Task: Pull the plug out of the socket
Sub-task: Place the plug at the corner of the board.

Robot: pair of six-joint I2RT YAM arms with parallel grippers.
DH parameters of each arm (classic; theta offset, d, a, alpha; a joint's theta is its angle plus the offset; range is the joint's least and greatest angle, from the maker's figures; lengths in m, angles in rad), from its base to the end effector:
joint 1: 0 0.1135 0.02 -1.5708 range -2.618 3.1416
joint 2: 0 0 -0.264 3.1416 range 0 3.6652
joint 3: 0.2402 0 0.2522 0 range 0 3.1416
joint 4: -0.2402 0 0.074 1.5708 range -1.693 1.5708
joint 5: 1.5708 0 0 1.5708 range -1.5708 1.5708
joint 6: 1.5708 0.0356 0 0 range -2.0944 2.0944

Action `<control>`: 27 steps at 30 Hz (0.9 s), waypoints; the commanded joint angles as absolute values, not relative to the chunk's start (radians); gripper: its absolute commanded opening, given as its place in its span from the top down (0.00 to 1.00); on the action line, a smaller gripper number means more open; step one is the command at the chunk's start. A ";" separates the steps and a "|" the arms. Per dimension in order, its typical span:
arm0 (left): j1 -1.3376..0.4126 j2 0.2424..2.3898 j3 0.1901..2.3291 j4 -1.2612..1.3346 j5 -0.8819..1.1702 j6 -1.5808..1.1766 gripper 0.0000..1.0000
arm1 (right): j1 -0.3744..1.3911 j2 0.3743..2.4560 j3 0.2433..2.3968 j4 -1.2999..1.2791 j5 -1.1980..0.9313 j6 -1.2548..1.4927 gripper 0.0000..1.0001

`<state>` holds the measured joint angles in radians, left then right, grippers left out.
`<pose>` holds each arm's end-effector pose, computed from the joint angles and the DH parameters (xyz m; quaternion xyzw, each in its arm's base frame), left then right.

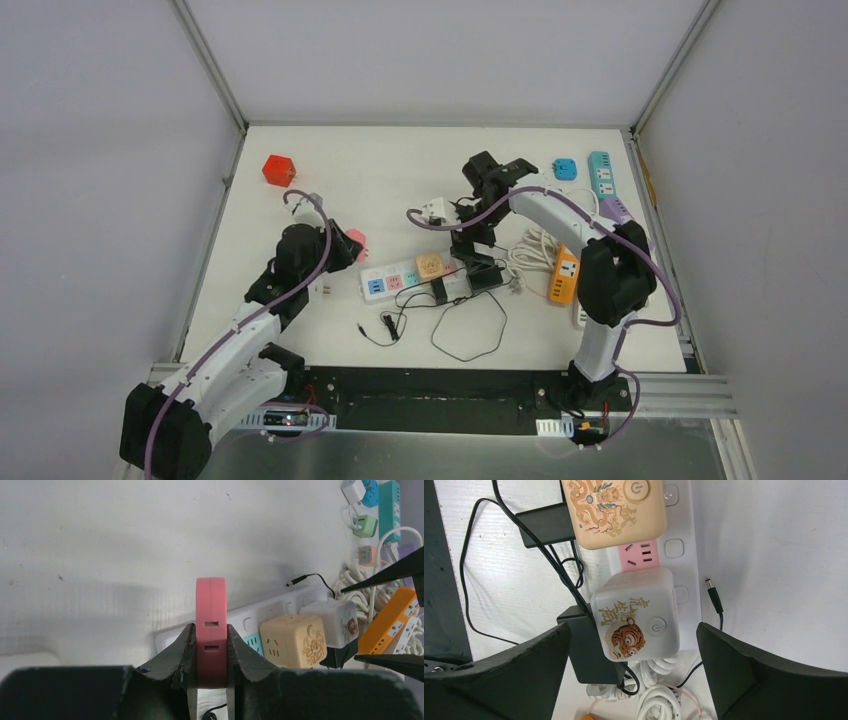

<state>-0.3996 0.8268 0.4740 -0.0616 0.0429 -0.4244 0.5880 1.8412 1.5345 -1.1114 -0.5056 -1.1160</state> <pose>0.1764 -0.0761 0.2353 0.0013 0.8373 -0.2353 0.4935 0.2884 0.2130 0.2472 -0.7391 0.6213 0.2215 0.1364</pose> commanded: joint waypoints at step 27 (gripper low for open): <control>0.234 1.302 0.552 0.414 0.223 -0.911 0.95 | 0.515 1.574 1.470 -1.059 -0.716 -1.018 0.00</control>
